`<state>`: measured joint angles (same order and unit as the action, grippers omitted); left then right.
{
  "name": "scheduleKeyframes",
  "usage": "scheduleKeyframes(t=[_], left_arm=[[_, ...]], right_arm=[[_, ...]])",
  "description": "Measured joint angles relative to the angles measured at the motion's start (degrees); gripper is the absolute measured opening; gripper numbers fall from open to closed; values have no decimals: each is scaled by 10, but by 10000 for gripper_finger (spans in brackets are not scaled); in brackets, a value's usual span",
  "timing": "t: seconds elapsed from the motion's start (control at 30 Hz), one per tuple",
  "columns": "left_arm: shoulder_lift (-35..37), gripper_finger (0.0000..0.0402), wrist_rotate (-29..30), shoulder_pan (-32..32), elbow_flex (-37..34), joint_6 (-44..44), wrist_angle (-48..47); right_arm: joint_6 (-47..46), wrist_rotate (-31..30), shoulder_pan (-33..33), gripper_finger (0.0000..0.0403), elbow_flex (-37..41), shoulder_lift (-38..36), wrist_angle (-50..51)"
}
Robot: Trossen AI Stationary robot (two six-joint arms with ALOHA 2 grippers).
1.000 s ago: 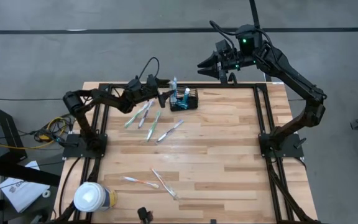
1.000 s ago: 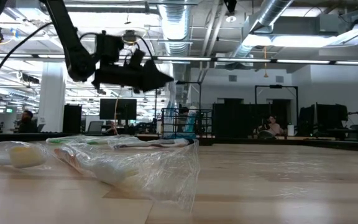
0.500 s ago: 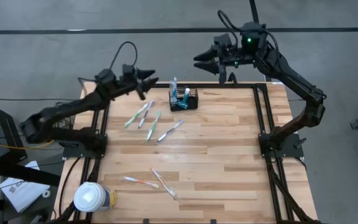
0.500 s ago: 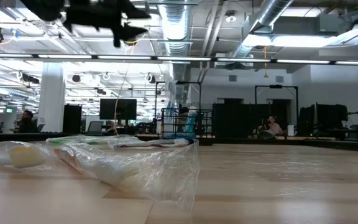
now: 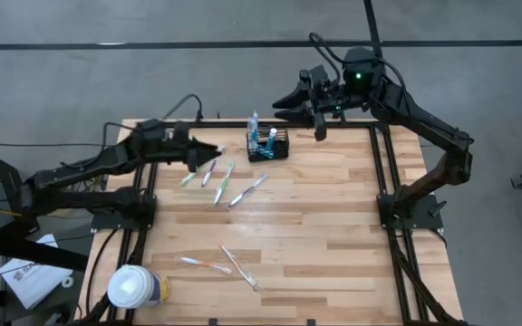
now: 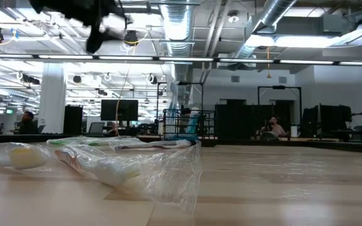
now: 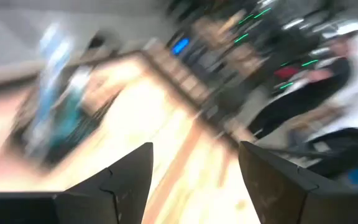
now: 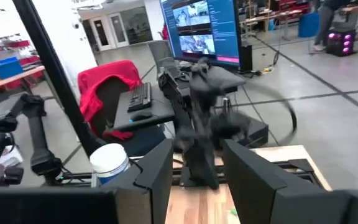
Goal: Pick & Place toothbrushing station
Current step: Put the top green toothbrush into the black wire organizer
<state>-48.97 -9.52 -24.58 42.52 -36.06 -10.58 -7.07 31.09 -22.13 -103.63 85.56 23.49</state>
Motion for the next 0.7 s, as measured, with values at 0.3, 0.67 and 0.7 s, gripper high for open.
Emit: scheduleKeyframes(t=[0.3, 0.67, 0.7], left_arm=[[-59, 230, 130, -23, -17, -6, -209], [-180, 230, 141, -62, -32, 102, -205], [-191, 230, 143, -67, -32, 116, -202]], right_arm=[[0, -31, 15, 133, 0, 0, -1], [0, -26, 15, 133, 0, 0, 0], [0, -26, 15, 133, 0, 0, 0]])
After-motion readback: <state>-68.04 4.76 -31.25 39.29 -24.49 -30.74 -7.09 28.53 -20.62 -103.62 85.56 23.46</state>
